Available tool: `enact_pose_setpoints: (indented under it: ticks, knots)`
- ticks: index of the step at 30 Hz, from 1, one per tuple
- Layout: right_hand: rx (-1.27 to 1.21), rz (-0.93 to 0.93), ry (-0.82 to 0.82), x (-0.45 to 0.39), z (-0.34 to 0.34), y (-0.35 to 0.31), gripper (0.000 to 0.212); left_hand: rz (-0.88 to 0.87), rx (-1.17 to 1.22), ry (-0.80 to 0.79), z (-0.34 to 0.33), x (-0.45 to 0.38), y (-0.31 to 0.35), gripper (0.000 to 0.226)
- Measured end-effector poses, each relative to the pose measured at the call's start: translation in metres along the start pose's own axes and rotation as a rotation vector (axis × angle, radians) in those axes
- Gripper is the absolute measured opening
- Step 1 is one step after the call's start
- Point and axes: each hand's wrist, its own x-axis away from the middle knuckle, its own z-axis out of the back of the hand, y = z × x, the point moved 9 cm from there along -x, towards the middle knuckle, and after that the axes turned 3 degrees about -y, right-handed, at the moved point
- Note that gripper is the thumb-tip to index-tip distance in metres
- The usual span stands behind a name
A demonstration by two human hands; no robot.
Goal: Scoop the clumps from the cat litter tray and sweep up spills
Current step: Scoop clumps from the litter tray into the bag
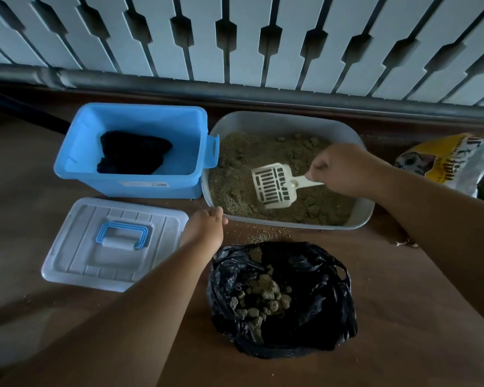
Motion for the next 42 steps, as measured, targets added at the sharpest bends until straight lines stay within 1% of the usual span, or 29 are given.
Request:
enact_pose_setpoints:
  ticks: [2,5,7,10,15,20,22,26,30,35,38,42]
  knots:
    - [-0.074,-0.022,-0.044,-0.006,-0.014,0.006,0.027,0.004,0.029,0.015,0.0,-0.003,-0.004,0.029]
    - [-0.195,-0.044,-0.094,-0.016,-0.033,0.012,0.019,0.007,0.094,0.035,-0.004,-0.005,-0.008,0.035]
    - [-0.269,-0.058,-0.134,-0.024,-0.043,0.014,0.018,0.008,0.103,0.065,-0.004,-0.001,-0.008,0.039]
    - [-0.376,-0.096,-0.233,-0.037,-0.067,0.017,0.02,-0.03,0.064,0.07,-0.002,0.003,-0.005,0.039]
    - [-0.697,-0.198,-0.357,-0.039,-0.101,0.022,0.022,-0.043,0.075,0.07,-0.001,0.004,-0.005,0.038]
    - [-0.91,-0.237,-0.423,-0.028,-0.123,0.035,0.031,-0.052,0.097,0.087,-0.001,0.007,-0.004,0.037]
    - [-0.978,-0.234,-0.442,-0.023,-0.126,0.038,0.03,-0.062,0.104,0.091,-0.001,0.009,-0.002,0.037]
    - [-1.042,-0.239,-0.428,-0.014,-0.124,0.047,0.028,-0.12,0.078,0.091,0.0,0.011,0.001,0.039]
    - [-1.123,-0.24,-0.411,-0.007,-0.118,0.065,0.033,-0.125,0.118,0.155,0.003,0.02,-0.006,0.045]
    - [-1.162,-0.224,-0.38,0.004,-0.106,0.082,0.039,-0.213,0.097,0.234,0.006,0.037,0.016,0.043]
    - [-1.161,-0.217,-0.355,0.009,-0.099,0.087,0.039,-0.253,0.095,0.215,-0.003,0.041,0.03,0.042]
    - [-1.157,-0.224,-0.327,0.016,-0.091,0.092,0.037,-0.264,0.056,0.146,-0.014,0.04,0.036,0.044]
